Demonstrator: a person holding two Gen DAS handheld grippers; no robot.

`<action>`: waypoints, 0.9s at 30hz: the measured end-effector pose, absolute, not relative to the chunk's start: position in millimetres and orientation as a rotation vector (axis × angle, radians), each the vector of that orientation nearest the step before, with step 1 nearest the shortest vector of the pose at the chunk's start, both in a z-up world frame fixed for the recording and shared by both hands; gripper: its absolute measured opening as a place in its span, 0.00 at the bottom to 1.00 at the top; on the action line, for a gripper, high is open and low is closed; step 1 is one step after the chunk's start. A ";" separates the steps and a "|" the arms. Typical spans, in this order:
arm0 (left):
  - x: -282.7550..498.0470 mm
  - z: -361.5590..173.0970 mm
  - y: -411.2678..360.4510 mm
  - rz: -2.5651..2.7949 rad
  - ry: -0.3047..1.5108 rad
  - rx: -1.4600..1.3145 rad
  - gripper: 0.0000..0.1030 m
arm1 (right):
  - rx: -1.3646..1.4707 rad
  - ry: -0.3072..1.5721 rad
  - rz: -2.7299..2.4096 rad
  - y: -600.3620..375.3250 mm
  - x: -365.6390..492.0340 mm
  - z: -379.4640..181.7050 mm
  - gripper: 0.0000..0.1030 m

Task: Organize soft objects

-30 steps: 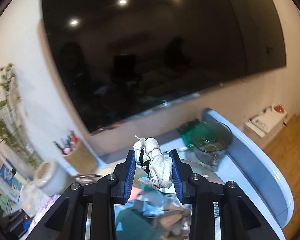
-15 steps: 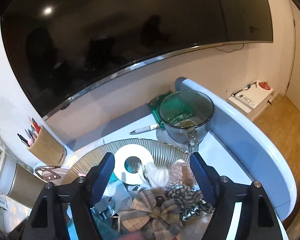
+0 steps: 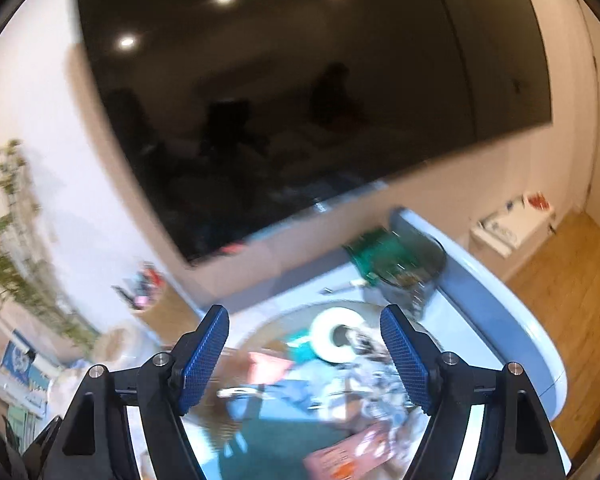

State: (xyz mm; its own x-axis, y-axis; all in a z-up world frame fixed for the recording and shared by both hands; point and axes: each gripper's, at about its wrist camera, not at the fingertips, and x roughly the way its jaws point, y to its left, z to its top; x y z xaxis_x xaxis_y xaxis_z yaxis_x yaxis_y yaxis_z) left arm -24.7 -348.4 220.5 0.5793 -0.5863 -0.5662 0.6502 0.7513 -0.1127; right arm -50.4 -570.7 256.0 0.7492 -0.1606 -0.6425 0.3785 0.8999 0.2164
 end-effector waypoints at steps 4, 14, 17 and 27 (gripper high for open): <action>-17.6 250.0 -277.2 -0.577 0.592 0.057 0.88 | 0.305 0.609 -0.216 -512.7 -55.1 293.8 0.82; -16.7 243.1 -90.8 -0.197 0.604 -0.001 0.97 | 0.243 0.640 -0.022 -358.3 -50.1 293.1 0.92; -17.7 217.6 -49.2 -0.110 0.649 -0.045 0.97 | 0.218 0.700 -0.028 -319.4 -46.5 264.8 0.93; -23.7 98.7 -3.7 0.017 0.816 -0.128 0.97 | 0.246 0.948 -0.177 -261.6 -60.8 141.0 0.93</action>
State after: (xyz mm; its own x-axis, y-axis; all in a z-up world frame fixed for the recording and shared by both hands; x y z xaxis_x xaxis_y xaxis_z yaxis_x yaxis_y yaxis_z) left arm -23.7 -3.7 98.7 0.6851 -0.0343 -0.7277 -0.0641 0.9922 -0.1071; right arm -60.8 -261.6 141.0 0.5724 -0.0421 -0.8189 0.2569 0.9576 0.1303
